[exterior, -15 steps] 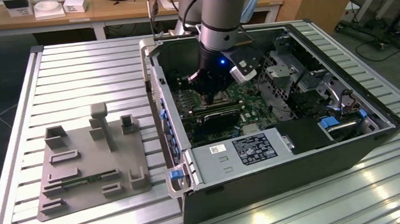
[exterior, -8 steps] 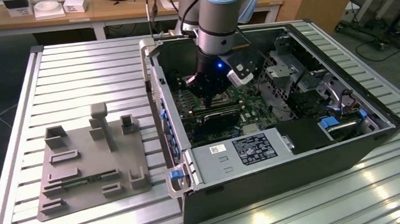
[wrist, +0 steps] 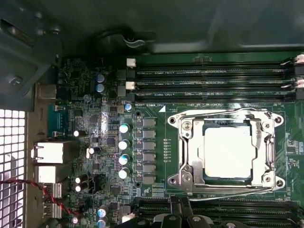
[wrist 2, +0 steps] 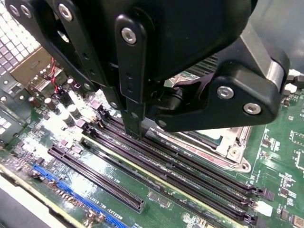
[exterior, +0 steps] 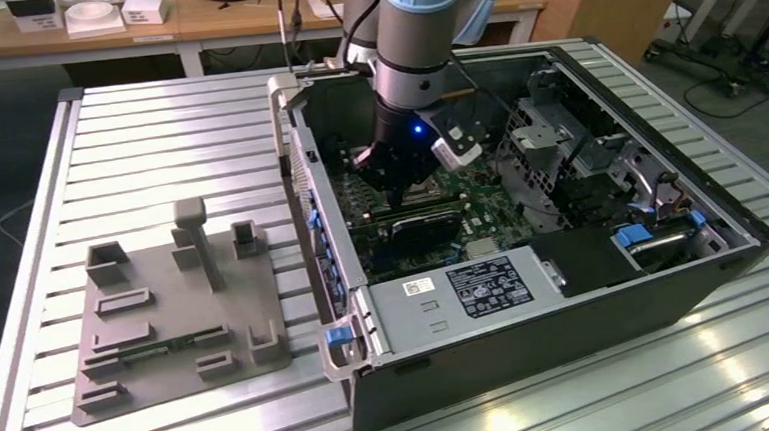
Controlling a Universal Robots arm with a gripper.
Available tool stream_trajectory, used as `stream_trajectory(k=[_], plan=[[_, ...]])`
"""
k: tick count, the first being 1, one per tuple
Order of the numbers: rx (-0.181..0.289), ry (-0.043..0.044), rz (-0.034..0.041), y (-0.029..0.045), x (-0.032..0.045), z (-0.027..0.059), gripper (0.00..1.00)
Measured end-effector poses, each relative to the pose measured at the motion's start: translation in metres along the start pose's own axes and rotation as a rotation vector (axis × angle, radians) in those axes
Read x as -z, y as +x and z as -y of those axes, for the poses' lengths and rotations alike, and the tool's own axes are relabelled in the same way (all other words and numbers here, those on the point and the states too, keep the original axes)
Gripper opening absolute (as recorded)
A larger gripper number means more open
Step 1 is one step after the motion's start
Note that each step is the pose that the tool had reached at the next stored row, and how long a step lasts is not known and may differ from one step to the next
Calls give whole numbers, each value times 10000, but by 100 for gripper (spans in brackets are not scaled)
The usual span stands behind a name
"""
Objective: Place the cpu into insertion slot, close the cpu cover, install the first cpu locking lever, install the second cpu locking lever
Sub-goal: 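Install the second cpu locking lever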
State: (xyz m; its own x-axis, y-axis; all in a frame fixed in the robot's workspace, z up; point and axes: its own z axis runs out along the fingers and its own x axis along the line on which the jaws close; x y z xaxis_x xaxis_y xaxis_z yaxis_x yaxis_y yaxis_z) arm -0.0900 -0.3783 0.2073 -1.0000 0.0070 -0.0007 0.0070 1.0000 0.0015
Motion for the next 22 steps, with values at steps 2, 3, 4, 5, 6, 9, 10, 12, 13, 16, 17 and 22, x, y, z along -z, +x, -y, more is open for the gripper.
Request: stream_trajectory(k=[2, 3, 4, 5, 6, 9, 10, 12, 13, 16, 17, 22], plan=[[8, 1, -1, 0, -8, -2, 10], [29, 2, -1, 0, -10, -2, 10], [76, 0, 0, 0, -13, -3, 10], [134, 0, 0, 0, -15, -3, 10], [183, 1, -1, 1, -17, -3, 10], [202, 0, 0, 1, -21, -5, 10], [202, 0, 0, 1, -21, -5, 10], [202, -3, 1, 2, -23, -9, 10], [202, -1, 1, 2, -24, -13, 10], [202, 0, 0, 2, -27, -28, 10], [202, 0, -1, 2, -29, -33, 10], [204, -2, 0, 2, -53, -59, 10]])
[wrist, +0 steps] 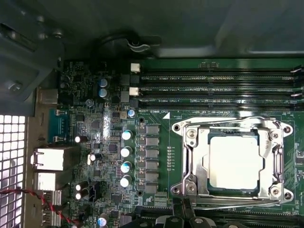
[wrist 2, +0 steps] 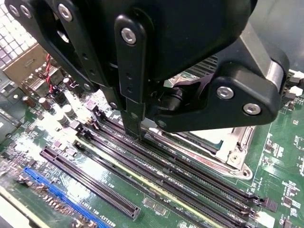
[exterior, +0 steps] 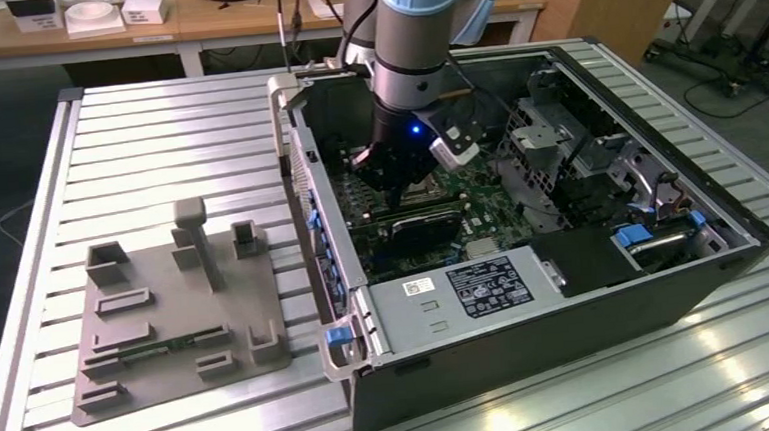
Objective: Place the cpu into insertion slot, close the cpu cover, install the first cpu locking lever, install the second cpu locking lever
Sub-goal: 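Install the second cpu locking lever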
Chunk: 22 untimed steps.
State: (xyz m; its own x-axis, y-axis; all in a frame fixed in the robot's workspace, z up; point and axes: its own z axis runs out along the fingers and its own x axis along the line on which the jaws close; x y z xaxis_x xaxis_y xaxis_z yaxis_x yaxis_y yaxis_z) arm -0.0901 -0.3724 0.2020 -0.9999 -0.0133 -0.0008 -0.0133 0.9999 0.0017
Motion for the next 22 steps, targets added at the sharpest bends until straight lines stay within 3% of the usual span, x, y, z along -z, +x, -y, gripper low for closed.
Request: stream_trajectory(k=[14, 22], plan=[[-1, -127, 4, 0, -28, -15, 10], [-1, -124, -1, 1, -43, -48, 10]])
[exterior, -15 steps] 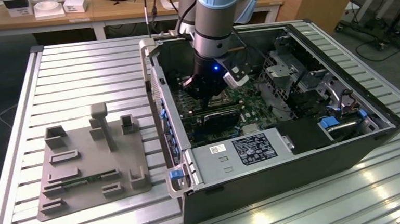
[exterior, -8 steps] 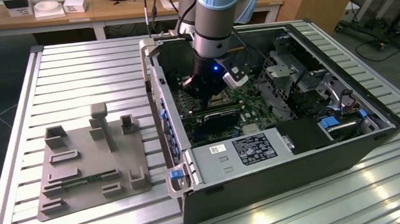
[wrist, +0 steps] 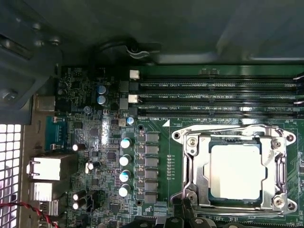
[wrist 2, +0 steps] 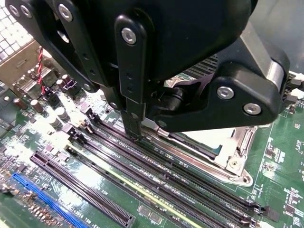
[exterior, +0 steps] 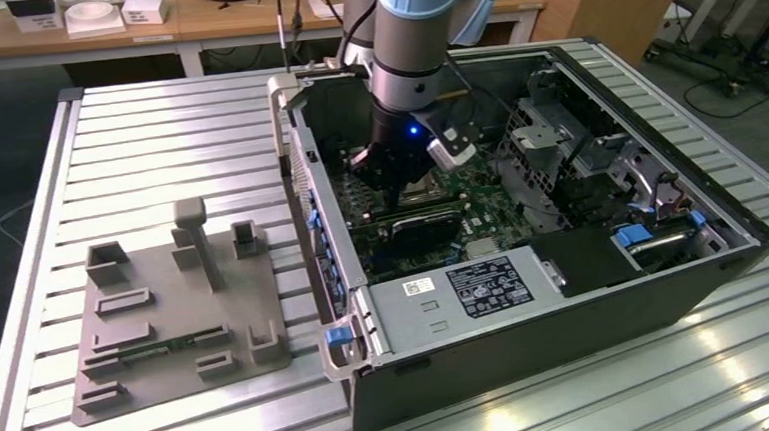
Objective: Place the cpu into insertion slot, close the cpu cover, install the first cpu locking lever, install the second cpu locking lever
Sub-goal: 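Install the second cpu locking lever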
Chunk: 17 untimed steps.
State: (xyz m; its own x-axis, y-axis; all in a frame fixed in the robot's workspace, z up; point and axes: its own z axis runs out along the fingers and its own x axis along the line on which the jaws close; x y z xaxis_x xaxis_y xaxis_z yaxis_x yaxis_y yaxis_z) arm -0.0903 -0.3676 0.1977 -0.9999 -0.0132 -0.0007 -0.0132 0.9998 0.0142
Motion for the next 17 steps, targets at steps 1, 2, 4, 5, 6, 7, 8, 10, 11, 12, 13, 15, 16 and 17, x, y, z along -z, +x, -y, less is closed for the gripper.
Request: stream_trajectory(k=[1, 2, 4, 5, 6, 7, 8, 10, 11, 12, 13, 15, 16, 17], plan=[[0, 2, -2, 0, -3, -3, 10], [1, 4, -3, 0, -7, -6, 10], [0, 7, -5, 0, -16, -13, 10], [0, 7, -5, 0, -21, -16, 10], [1, 12, -3, 0, -26, -17, 10], [2, 27, -6, 1, -27, -15, 10], [1, 37, -8, 2, -26, -14, 10], [0, 45, -7, 2, -27, -14, 10], [1, 44, -5, 2, -24, -15, 10], [0, 39, -1, 0, -19, -19, 10], [-1, 33, 3, 0, -13, -21, 10], [0, 32, 4, 0, -11, -24, 10], [-1, 33, 3, 0, -10, -26, 10], [0, 33, 3, 2, -10, -28, 10]])
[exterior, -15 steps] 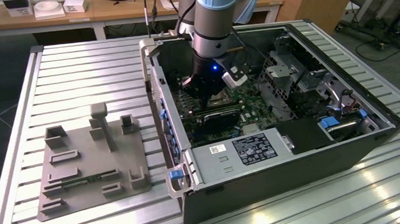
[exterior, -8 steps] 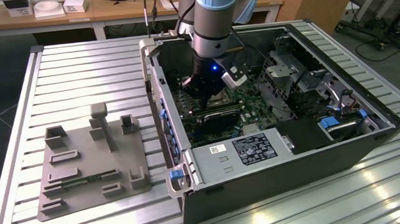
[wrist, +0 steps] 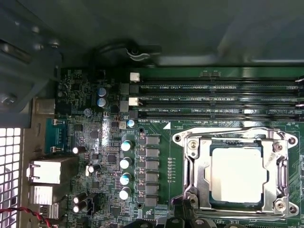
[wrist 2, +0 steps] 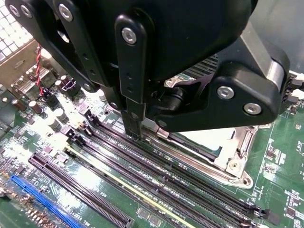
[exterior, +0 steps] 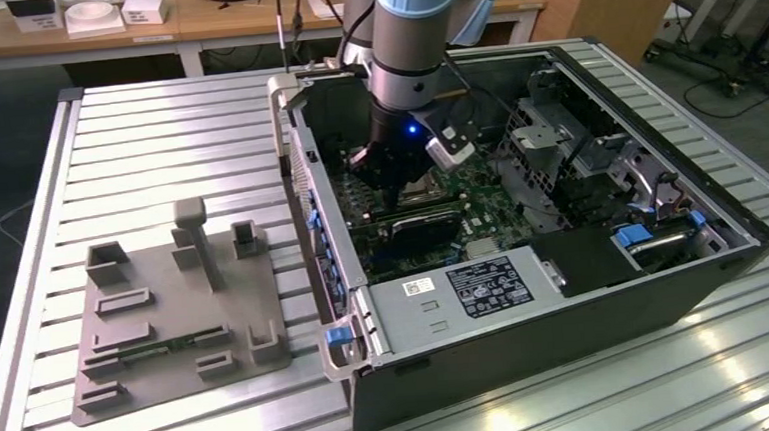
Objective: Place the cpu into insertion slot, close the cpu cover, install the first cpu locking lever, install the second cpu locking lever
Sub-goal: 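Install the second cpu locking lever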
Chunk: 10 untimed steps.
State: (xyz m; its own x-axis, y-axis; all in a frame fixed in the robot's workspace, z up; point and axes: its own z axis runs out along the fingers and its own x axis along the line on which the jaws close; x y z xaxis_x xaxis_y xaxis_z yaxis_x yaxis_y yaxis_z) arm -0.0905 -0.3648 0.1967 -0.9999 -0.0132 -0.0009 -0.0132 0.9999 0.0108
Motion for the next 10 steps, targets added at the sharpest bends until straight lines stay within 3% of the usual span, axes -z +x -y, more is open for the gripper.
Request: stream_trajectory(k=[10], plan=[[2, 0, -2, 42, -2, -6, 10]])
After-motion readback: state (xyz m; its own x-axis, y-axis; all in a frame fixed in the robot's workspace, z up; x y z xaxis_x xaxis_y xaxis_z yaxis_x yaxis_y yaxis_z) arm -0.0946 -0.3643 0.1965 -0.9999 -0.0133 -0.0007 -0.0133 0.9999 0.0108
